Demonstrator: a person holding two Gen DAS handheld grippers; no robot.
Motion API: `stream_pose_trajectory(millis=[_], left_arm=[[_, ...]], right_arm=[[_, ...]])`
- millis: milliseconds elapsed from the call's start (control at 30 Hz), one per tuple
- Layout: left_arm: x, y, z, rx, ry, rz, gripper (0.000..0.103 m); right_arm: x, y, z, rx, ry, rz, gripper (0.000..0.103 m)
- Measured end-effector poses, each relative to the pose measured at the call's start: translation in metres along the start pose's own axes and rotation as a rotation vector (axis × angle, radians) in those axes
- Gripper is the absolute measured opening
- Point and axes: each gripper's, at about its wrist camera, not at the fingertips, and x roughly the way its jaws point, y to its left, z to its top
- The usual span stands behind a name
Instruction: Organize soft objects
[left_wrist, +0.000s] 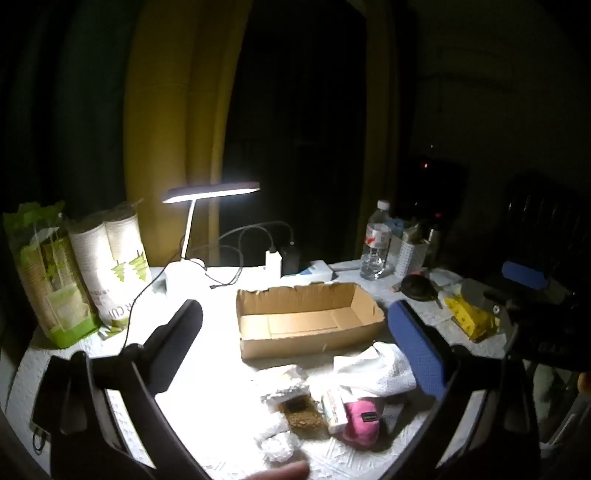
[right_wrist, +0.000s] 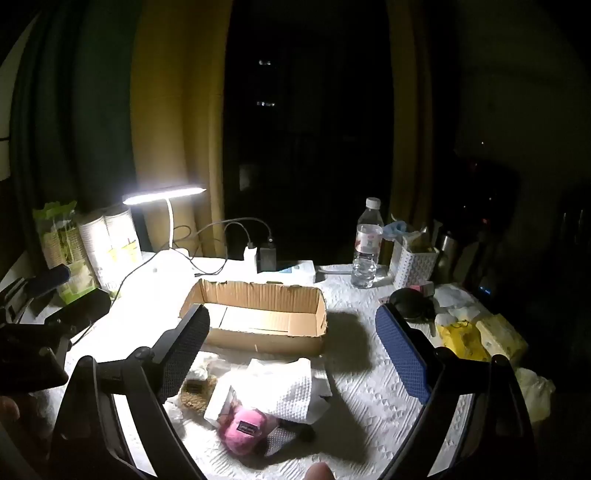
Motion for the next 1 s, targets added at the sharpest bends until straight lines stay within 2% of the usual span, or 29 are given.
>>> stream_pose_trajectory(millis=[133,200,1000], left_arm=[[-0.002,-0.004,-0.002,0.002,0.002,0.003,0.102],[0.001,0.012,0.002,-0.051,0.026,-0.021,0.102],[0.003,0.012,0.004,-0.02,0.013,-0.002,0.102]], right_arm=[[0.003,-0.001,0.0,0.004,0.008,0.004,0.093],[0.002,-0.001,-0.001,0.002,-0.005,0.002,0.093],[0.008,-0.003,-0.003,0.011,0.015,0.0,0.093]])
